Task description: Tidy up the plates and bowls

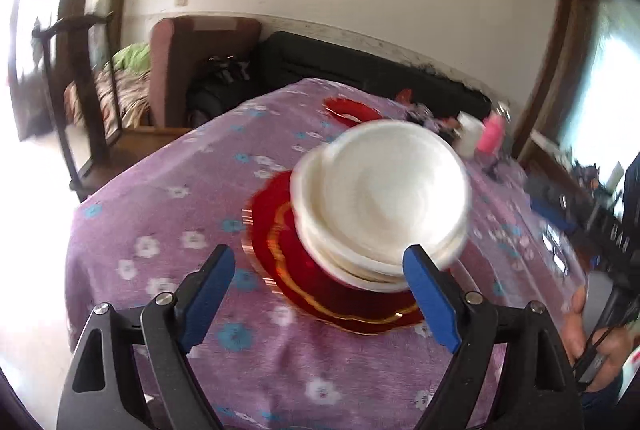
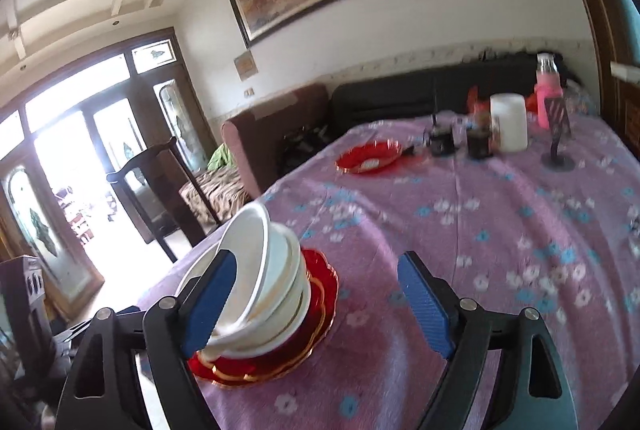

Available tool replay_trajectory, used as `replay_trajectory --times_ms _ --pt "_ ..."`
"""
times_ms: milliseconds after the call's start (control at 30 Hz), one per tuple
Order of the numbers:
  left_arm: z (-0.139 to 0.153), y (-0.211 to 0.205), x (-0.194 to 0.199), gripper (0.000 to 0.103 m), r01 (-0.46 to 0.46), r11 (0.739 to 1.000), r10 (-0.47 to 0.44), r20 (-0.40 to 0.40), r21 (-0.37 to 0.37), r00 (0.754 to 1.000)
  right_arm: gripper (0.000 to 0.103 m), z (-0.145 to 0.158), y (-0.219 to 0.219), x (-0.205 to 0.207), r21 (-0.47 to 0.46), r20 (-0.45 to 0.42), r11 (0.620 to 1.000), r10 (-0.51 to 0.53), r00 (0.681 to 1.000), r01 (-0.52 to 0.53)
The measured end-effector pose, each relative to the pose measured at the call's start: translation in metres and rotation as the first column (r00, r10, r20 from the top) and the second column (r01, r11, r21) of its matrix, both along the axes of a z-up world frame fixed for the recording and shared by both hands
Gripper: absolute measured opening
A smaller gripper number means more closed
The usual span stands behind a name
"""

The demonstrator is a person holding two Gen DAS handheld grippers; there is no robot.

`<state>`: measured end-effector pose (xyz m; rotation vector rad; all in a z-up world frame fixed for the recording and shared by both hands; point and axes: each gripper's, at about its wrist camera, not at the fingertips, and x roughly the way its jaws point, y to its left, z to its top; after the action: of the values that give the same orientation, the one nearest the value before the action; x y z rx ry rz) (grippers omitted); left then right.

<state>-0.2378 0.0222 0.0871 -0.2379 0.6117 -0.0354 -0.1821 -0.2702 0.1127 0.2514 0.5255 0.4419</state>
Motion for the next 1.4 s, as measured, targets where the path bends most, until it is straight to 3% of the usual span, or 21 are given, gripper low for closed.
replay_trajectory --times_ms 33,167,333,567,633,800,900,1000,1200,1400 --pt "0.0 0.008 0.0 0.086 -0.022 1.0 0.022 -0.002 0.001 1.0 0.081 -0.001 -0.001 0.001 0.001 -0.021 1.0 0.01 1.0 -0.01" --pt "-0.008 0.042 0.009 0.082 -0.074 0.996 0.071 -0.048 -0.05 0.996 0.042 -0.013 -0.001 0.013 0.0 -0.125 1.0 0.026 0.992 -0.027" --pt "-0.032 0.054 0.04 0.048 -0.038 0.994 0.021 -0.155 -0.107 0.988 0.042 -0.042 0.001 0.038 0.057 -0.289 0.996 0.081 0.954 -0.067" --pt "-0.06 0.056 0.073 0.031 0.007 0.982 -0.054 -0.248 -0.186 0.967 0.042 -0.068 0.012 0.057 0.083 -0.4 0.991 0.129 0.908 -0.104" --pt "-0.059 0.053 0.081 0.03 0.013 0.987 -0.055 -0.255 -0.162 0.965 0.042 -0.076 0.016 0.061 0.094 -0.425 0.989 0.143 0.894 -0.114" --pt "-0.056 0.048 0.094 0.028 0.024 0.994 -0.052 -0.261 -0.108 0.964 0.02 -0.093 0.026 0.074 0.127 -0.479 0.983 0.175 0.86 -0.129" --pt "-0.065 0.04 0.109 0.009 0.058 0.992 -0.09 -0.3 -0.113 0.95 0.018 -0.094 0.033 0.077 0.112 -0.477 0.985 0.168 0.863 -0.13" --pt "-0.065 0.026 0.113 0.009 0.06 0.998 -0.065 -0.292 -0.027 0.954 0.017 -0.092 0.033 0.075 0.094 -0.463 0.987 0.156 0.873 -0.127" --pt "-0.058 0.004 0.132 0.01 0.089 0.994 -0.102 -0.298 -0.057 0.949 0.017 -0.085 0.011 0.077 0.071 -0.448 0.994 0.108 0.888 -0.085" --pt "-0.05 -0.059 0.164 0.01 0.167 0.985 -0.171 -0.296 -0.037 0.94 0.017 -0.071 -0.039 0.081 0.05 -0.413 0.998 -0.001 0.911 0.023"
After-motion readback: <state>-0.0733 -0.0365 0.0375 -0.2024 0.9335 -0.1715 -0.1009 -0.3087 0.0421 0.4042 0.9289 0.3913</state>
